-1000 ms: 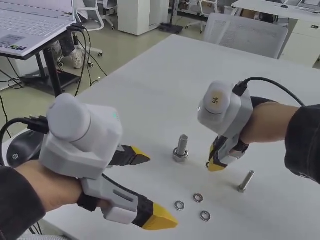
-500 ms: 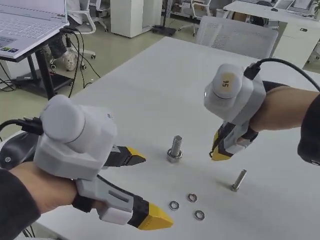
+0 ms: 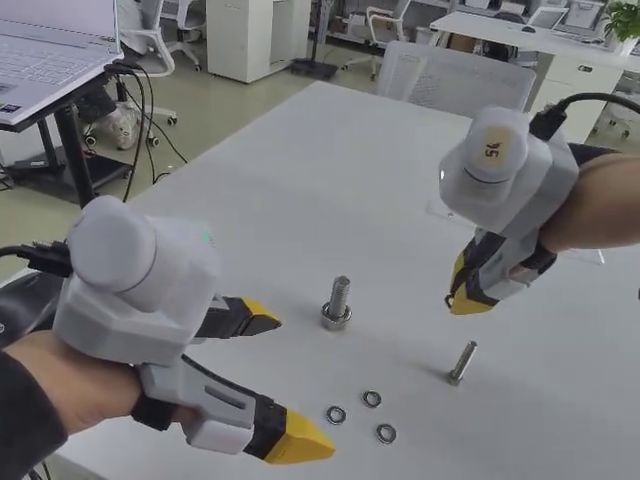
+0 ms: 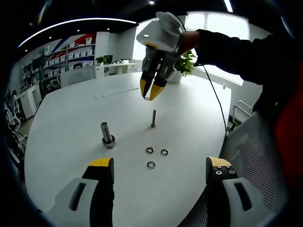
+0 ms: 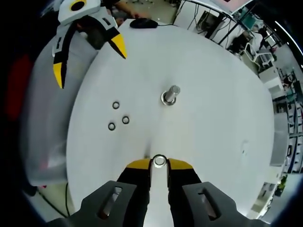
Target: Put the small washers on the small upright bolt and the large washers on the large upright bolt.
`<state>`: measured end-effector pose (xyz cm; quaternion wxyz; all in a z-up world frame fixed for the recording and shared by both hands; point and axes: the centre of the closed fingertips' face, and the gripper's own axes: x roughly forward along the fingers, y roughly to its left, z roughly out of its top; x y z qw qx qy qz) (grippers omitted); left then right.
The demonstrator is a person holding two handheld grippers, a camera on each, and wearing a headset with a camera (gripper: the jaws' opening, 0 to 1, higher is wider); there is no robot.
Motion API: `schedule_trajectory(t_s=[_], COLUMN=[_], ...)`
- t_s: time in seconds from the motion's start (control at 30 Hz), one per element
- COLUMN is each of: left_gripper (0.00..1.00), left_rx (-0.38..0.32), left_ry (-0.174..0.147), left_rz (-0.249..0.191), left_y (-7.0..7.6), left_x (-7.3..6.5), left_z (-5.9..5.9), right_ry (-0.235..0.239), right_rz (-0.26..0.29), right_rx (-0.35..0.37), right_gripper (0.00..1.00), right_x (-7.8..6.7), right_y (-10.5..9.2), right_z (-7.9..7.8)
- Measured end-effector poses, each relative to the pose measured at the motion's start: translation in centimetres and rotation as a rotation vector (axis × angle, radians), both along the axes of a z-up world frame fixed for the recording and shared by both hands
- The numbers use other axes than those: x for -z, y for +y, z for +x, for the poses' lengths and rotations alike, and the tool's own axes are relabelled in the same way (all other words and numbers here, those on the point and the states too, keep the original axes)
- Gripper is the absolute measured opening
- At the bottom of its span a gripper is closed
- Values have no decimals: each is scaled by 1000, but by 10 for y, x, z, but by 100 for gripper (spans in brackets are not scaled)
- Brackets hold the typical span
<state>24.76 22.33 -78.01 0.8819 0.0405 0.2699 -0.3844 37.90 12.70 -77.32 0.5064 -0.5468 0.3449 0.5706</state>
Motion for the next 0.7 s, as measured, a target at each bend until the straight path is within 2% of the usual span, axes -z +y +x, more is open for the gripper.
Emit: schedule_trajectory(t_s=[0.4, 0.7], left_gripper=[79, 79], left_rx=[-5, -5], left_ry=[-4, -4], left_rz=[-1, -3], left_y=[0, -1], left_x=[-2, -3], left_z=[1, 1], right_ry=[5, 27], right_rz=[-27, -48], right_rx=[18, 28], right_gripper=[13, 13], right_x=[3, 18], right_y=[-18, -26], right_z=[0, 1])
